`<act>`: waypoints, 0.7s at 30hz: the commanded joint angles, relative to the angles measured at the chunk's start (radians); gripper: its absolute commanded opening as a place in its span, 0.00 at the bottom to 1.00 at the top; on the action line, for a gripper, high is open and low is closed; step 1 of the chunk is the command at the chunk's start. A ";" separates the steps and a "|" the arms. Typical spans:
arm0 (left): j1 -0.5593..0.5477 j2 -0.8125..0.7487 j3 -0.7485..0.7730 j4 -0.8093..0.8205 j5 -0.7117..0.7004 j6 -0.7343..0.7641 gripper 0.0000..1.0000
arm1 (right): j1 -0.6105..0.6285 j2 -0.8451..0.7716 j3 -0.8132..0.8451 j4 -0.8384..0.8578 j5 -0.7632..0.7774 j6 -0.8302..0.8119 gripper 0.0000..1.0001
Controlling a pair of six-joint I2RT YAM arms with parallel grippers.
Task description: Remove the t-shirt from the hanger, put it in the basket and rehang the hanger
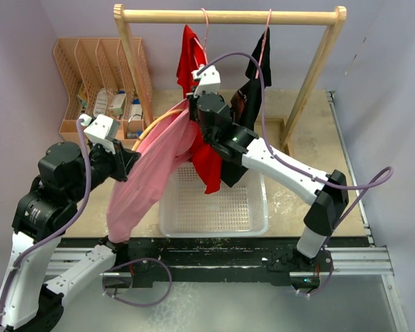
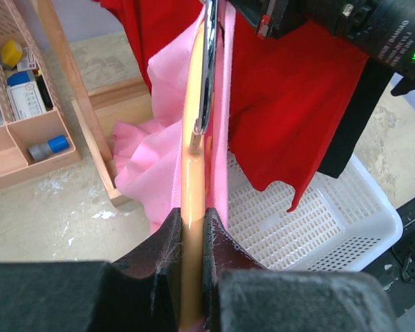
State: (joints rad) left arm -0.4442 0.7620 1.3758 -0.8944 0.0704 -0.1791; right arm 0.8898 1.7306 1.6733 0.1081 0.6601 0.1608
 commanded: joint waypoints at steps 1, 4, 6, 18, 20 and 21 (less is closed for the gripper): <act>0.007 -0.081 0.019 -0.020 0.052 0.025 0.00 | -0.103 -0.003 -0.006 -0.012 0.127 0.029 0.00; 0.007 -0.085 0.033 -0.005 0.075 0.026 0.00 | -0.106 0.001 -0.023 -0.031 0.114 0.053 0.00; 0.007 -0.088 0.038 0.003 0.072 0.025 0.00 | -0.107 -0.001 -0.034 -0.041 0.100 0.066 0.00; 0.007 -0.087 0.131 -0.062 0.029 0.046 0.00 | -0.153 -0.008 -0.091 -0.100 0.122 0.143 0.00; 0.007 -0.090 0.147 -0.087 0.015 0.045 0.00 | -0.168 -0.006 -0.093 -0.118 0.130 0.153 0.00; 0.007 -0.089 0.153 -0.099 0.006 0.046 0.00 | -0.176 -0.005 -0.092 -0.131 0.140 0.163 0.00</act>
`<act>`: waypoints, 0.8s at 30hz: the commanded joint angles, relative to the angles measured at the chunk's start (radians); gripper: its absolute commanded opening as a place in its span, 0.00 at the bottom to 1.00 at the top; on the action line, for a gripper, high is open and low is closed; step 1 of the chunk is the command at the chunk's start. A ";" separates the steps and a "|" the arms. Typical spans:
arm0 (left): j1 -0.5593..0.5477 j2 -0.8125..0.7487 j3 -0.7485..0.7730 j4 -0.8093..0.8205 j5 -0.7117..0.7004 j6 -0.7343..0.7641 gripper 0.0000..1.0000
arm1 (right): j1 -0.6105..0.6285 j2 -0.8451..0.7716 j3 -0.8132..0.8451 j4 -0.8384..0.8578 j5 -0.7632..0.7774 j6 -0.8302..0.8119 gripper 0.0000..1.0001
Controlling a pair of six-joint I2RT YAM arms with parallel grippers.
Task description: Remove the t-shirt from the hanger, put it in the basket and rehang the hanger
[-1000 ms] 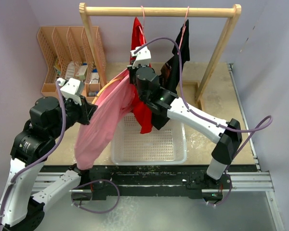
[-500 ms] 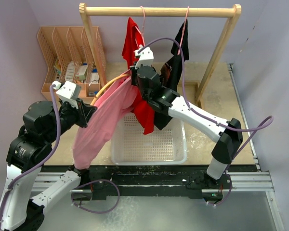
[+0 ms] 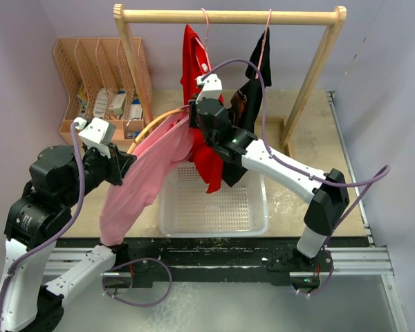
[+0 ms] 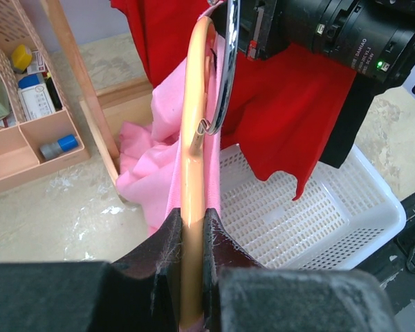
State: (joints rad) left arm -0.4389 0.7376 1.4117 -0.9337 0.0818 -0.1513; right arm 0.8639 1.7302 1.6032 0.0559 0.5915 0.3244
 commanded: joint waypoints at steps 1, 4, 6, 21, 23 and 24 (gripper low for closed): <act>0.001 -0.065 0.123 -0.072 -0.016 0.018 0.00 | -0.158 -0.005 -0.020 -0.089 0.217 0.009 0.00; 0.002 -0.070 0.127 -0.089 -0.045 0.017 0.00 | -0.175 -0.022 -0.031 -0.099 0.219 0.026 0.00; 0.002 -0.080 0.120 -0.078 -0.049 0.016 0.00 | -0.178 -0.030 -0.037 -0.100 0.214 0.027 0.00; 0.002 -0.117 0.086 -0.023 -0.064 0.000 0.00 | -0.208 -0.095 -0.107 -0.039 0.130 -0.008 0.00; 0.002 -0.115 0.038 0.050 -0.033 -0.013 0.00 | -0.184 -0.126 -0.146 0.027 0.026 -0.048 0.00; 0.002 -0.113 0.012 0.087 -0.016 -0.021 0.00 | -0.162 -0.139 -0.159 0.055 -0.001 -0.073 0.00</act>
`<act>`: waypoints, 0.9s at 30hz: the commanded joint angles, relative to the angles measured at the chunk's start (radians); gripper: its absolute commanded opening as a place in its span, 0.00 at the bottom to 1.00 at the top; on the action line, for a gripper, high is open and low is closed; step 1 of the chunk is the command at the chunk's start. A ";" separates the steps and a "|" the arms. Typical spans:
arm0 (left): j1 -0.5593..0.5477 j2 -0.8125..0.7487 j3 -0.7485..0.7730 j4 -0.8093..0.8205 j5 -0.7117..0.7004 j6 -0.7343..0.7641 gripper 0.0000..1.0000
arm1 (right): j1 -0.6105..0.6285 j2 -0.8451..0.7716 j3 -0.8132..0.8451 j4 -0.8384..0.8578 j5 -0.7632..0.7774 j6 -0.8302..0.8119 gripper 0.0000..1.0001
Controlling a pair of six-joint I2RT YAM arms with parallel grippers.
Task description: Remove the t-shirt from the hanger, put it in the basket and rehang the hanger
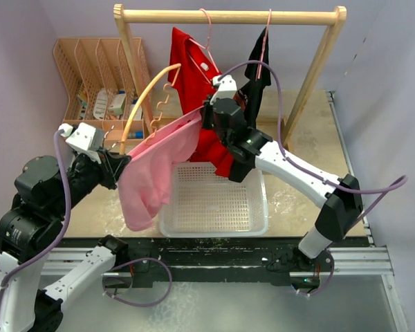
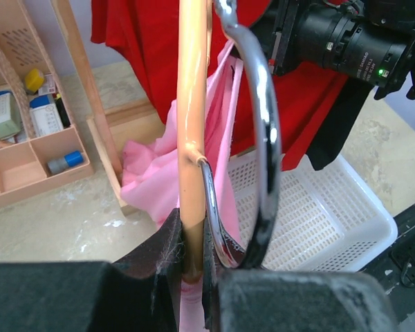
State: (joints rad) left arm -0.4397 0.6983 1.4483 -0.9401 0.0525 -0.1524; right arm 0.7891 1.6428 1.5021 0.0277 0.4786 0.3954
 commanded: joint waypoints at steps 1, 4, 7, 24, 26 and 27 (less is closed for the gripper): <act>0.002 -0.069 -0.043 0.130 0.030 -0.028 0.00 | -0.061 -0.061 -0.067 0.111 0.101 -0.172 0.00; 0.002 -0.047 -0.097 0.242 0.063 -0.048 0.00 | 0.030 -0.079 -0.071 0.139 0.105 -0.257 0.00; 0.002 -0.015 -0.124 0.332 0.080 -0.072 0.00 | 0.091 -0.107 -0.077 0.137 0.054 -0.279 0.00; 0.002 0.191 -0.007 0.451 -0.173 -0.129 0.00 | 0.264 -0.171 -0.237 0.136 -0.035 -0.300 0.00; 0.002 0.231 0.033 0.462 -0.183 -0.119 0.00 | 0.278 -0.183 -0.254 0.140 -0.026 -0.296 0.00; 0.002 0.255 0.055 0.464 -0.190 -0.115 0.00 | 0.283 -0.190 -0.262 0.144 -0.024 -0.293 0.00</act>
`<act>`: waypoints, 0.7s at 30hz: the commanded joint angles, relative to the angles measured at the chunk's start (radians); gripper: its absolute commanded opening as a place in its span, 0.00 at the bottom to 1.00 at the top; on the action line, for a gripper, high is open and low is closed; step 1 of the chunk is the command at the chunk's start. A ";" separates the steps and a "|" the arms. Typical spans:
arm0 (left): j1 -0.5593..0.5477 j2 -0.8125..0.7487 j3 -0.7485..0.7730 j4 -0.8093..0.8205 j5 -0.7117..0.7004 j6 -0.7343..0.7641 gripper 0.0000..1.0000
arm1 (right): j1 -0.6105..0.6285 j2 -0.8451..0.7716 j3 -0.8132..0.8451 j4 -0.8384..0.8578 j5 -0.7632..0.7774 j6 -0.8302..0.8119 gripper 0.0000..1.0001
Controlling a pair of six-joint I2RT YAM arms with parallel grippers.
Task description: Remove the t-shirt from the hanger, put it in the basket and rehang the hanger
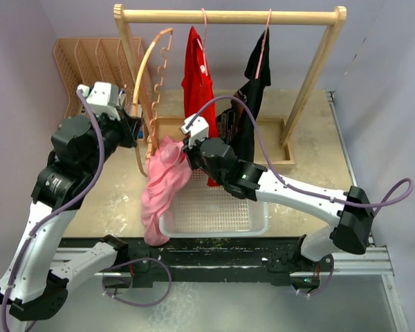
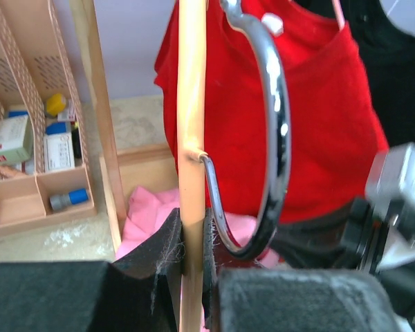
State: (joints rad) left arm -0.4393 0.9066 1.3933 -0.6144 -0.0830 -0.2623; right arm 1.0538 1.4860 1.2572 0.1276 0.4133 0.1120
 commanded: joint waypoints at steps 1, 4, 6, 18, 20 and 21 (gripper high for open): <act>0.001 0.069 0.137 0.137 -0.063 0.001 0.00 | 0.025 -0.042 -0.026 0.049 0.042 -0.007 0.00; 0.002 0.153 0.242 0.118 -0.083 0.020 0.00 | 0.036 -0.069 -0.052 0.064 0.038 0.002 0.00; 0.002 0.213 0.315 0.091 -0.089 0.030 0.00 | 0.040 -0.084 -0.070 0.072 0.035 0.006 0.00; 0.002 0.472 0.580 0.094 -0.165 0.092 0.00 | 0.047 -0.139 -0.138 0.113 0.017 0.026 0.00; 0.002 0.503 0.616 0.106 -0.178 0.094 0.00 | 0.046 -0.139 -0.139 0.112 0.013 0.028 0.00; 0.002 0.518 0.634 0.109 -0.182 0.095 0.00 | 0.046 -0.140 -0.140 0.112 0.010 0.030 0.00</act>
State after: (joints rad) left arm -0.4393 1.3998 1.9232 -0.6144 -0.2234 -0.1928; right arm 1.0943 1.3716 1.1194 0.1745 0.4267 0.1268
